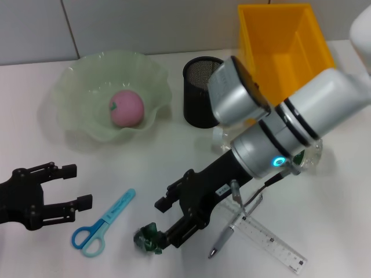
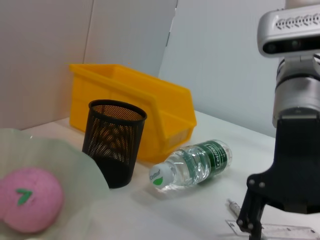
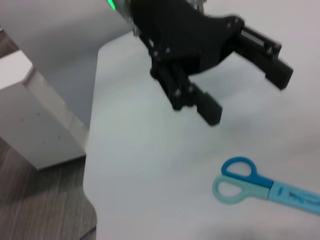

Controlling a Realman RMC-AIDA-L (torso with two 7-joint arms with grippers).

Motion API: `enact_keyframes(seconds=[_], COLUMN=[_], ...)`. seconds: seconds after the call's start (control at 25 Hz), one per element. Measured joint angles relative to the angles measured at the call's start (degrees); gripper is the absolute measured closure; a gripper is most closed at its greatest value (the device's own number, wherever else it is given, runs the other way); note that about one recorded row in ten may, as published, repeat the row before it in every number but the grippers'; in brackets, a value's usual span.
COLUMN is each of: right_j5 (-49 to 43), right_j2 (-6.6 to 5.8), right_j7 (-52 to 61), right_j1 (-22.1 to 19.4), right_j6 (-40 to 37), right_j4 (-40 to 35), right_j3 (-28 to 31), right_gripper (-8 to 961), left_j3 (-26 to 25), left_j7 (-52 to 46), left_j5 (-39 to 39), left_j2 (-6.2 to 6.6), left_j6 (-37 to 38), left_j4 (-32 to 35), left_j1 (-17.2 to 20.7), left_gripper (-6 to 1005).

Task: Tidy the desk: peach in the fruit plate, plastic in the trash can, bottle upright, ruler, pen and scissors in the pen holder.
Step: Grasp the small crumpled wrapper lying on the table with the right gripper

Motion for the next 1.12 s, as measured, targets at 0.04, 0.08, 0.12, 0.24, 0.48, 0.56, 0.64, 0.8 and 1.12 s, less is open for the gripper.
enact_keyframes(seconds=[0.04, 0.08, 0.12, 0.24, 0.48, 0.56, 0.64, 0.8, 1.12], right_j5=[0.44, 1.24, 2.30, 5.80, 11.64, 13.08, 13.43, 13.51, 13.58], right_j2=[0.04, 0.08, 0.12, 0.14, 0.25, 0.26, 0.29, 0.34, 0.35], right_j7=[-0.52, -1.28, -2.15, -4.23, -7.01, -7.65, -8.04, -8.80, -9.29], right_j1=[0.08, 0.15, 0.18, -0.14, -0.51, -0.76, -0.98, -1.04, -1.06], right_j6=[0.63, 1.51, 2.37, 4.99, 10.22, 12.20, 13.60, 14.92, 17.19], right_j4=[0.53, 1.12, 1.69, 2.37, 3.16, 3.15, 2.95, 2.69, 2.55], right_j3=[-0.99, -2.20, -3.47, -7.34, -14.66, -16.48, -17.42, -17.98, -19.41], right_gripper=[186, 187, 187, 187, 189, 189, 190, 190, 192], left_j3=[-0.04, -0.06, -0.07, -0.07, -0.07, -0.10, -0.20, -0.35, -1.24], left_j7=[-0.01, -0.01, -0.02, -0.04, -0.71, -0.72, -0.72, -0.72, -0.73], left_j5=[0.00, 0.01, 0.02, 0.35, 1.46, 1.47, 1.47, 1.47, 1.47], left_j2=[0.07, 0.12, 0.17, 0.30, 0.39, 0.38, 0.38, 0.38, 0.31], left_j6=[0.01, 0.01, 0.03, 0.13, 0.74, 0.91, 1.16, 1.53, 1.54], left_j4=[-0.06, -0.17, -0.23, -0.26, -0.26, -0.26, -0.26, -0.26, -0.26], left_j1=[0.06, 0.14, 0.20, 0.45, 0.65, 0.71, 0.72, 0.73, 0.72], left_gripper=[181, 181, 181, 181, 182, 182, 183, 183, 184])
